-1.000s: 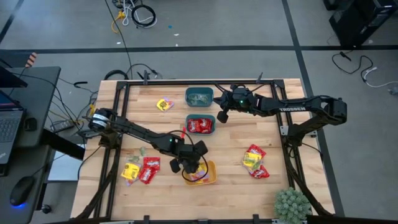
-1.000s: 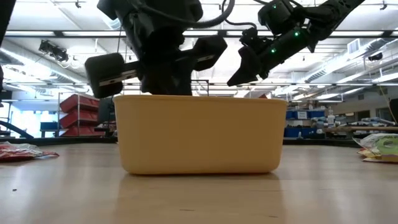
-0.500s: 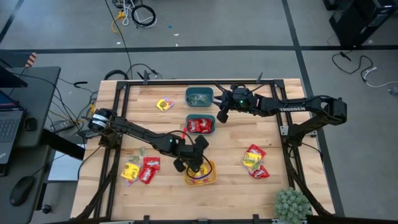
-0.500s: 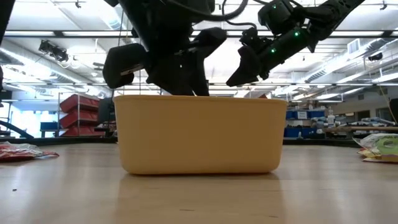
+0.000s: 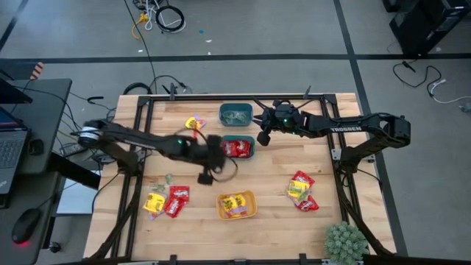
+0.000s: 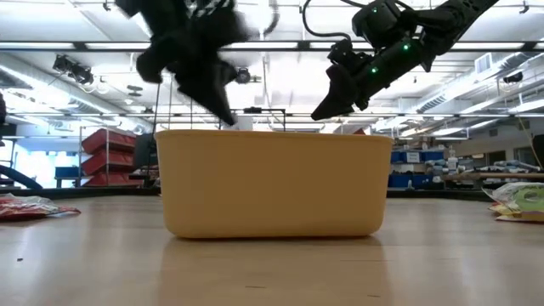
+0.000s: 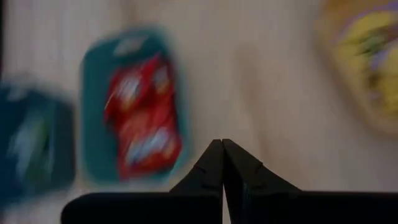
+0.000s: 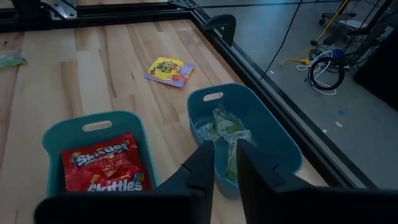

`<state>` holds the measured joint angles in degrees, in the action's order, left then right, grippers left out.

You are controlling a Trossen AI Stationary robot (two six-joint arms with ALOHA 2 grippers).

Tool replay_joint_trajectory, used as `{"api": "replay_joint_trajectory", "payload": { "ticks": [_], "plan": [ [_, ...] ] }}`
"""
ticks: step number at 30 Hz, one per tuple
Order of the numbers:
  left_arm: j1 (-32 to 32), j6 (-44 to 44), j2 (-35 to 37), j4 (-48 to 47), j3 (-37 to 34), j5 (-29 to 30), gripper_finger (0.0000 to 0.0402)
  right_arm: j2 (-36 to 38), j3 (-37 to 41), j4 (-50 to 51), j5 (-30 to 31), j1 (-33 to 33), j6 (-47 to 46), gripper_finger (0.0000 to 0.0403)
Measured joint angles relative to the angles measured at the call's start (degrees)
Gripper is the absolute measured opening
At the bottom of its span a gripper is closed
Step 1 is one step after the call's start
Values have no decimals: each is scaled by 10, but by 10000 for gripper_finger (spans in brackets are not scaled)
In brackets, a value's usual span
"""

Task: Sort candy
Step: Put the yellow candy into the yellow bin

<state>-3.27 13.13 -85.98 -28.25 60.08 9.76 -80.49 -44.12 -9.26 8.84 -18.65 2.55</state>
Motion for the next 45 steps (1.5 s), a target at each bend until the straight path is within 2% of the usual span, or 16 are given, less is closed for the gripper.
{"api": "replay_joint_trajectory", "payload": {
  "ticks": [6,10,15,20,30,36,41,43,45],
  "plan": [
    [94,-126,113,15,-134,17,1,0,0,-1,3,2,0,82],
    [188,-181,163,32,-197,41,1,0,0,-2,4,2,0,104],
    [303,-194,171,46,-234,39,6,0,0,-5,4,2,0,123],
    [373,-170,144,55,-247,9,35,0,0,-5,4,2,0,127],
    [420,-124,73,151,-257,-13,155,0,0,3,4,2,0,128],
    [436,-122,15,167,-256,-14,201,0,0,4,4,2,0,128],
    [442,-118,-7,188,-254,-13,201,0,0,4,4,2,0,126],
    [441,-110,-7,190,-255,-14,180,0,0,4,4,2,0,127],
    [441,-102,-7,191,-255,-18,142,0,0,5,4,2,0,127]
  ]
}}
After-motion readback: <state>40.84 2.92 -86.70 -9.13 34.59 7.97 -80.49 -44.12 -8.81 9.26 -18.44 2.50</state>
